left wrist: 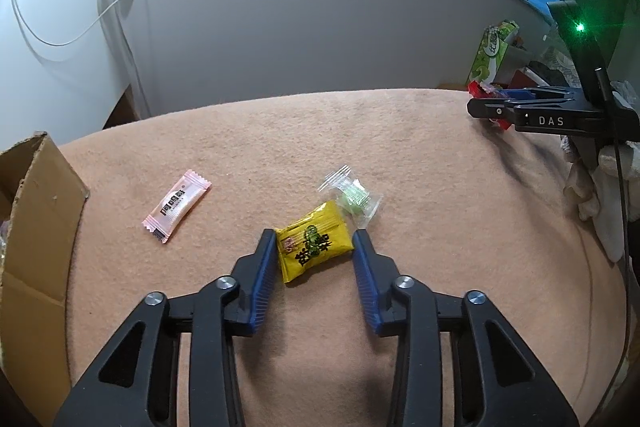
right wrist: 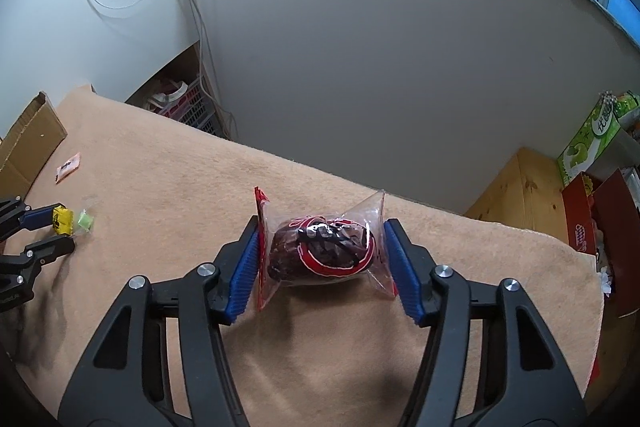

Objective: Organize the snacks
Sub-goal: 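Grasp the yellow candy pack with the left tool while the right tool grasps the red-edged dried-fruit bag, then carry the yellow pack and dried-fruit bag into the box and release both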

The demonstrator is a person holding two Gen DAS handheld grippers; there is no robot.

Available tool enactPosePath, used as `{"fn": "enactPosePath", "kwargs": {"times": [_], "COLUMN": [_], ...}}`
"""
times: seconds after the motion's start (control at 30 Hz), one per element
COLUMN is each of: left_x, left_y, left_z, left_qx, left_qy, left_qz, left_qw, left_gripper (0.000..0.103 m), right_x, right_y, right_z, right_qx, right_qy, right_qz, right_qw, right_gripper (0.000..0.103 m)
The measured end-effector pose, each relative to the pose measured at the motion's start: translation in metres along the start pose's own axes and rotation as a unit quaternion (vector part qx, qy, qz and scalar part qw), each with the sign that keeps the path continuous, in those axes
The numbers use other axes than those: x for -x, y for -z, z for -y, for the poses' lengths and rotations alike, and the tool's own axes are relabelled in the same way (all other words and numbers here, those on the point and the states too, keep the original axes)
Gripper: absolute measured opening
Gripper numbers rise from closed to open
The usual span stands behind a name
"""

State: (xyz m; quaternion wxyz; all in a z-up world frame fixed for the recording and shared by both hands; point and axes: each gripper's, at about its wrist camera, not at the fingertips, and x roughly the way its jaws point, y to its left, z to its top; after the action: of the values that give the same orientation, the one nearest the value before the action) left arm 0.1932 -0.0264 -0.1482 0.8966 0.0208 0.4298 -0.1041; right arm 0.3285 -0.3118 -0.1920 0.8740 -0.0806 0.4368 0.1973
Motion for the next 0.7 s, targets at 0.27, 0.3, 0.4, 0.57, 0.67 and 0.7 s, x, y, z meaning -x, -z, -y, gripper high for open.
{"fn": "enactPosePath", "kwargs": {"times": [0.27,0.3,0.4,0.57,0.67,0.7], "left_x": [0.007,0.009,0.016,0.026,0.035,0.038], "left_y": [-0.001,-0.001,-0.001,0.0,0.003,0.004], "left_z": [-0.003,-0.004,-0.003,-0.006,-0.007,-0.007], "left_qx": [0.015,0.016,0.016,0.022,0.025,0.025], "left_qy": [0.009,0.01,0.007,0.008,0.008,0.008], "left_qz": [0.01,0.013,0.021,0.031,0.037,0.039], "left_qw": [0.9998,0.9997,0.9996,0.9993,0.999,0.9989], "left_gripper": [0.031,0.031,0.031,0.031,0.031,0.031], "right_x": [0.01,0.012,0.018,0.032,0.041,0.043], "right_y": [0.002,0.002,0.001,0.005,0.009,0.011], "right_z": [0.0,0.0,-0.003,-0.008,-0.012,-0.013], "right_qx": [-0.009,-0.01,-0.014,-0.018,-0.016,-0.014], "right_qy": [-0.01,-0.011,-0.015,-0.023,-0.026,-0.025], "right_qz": [0.01,0.012,0.017,0.026,0.028,0.028], "right_qw": [1.0,1.0,1.0,0.999,0.999,0.999], "right_gripper": [0.059,0.059,0.059,0.059,0.059,0.059]}}
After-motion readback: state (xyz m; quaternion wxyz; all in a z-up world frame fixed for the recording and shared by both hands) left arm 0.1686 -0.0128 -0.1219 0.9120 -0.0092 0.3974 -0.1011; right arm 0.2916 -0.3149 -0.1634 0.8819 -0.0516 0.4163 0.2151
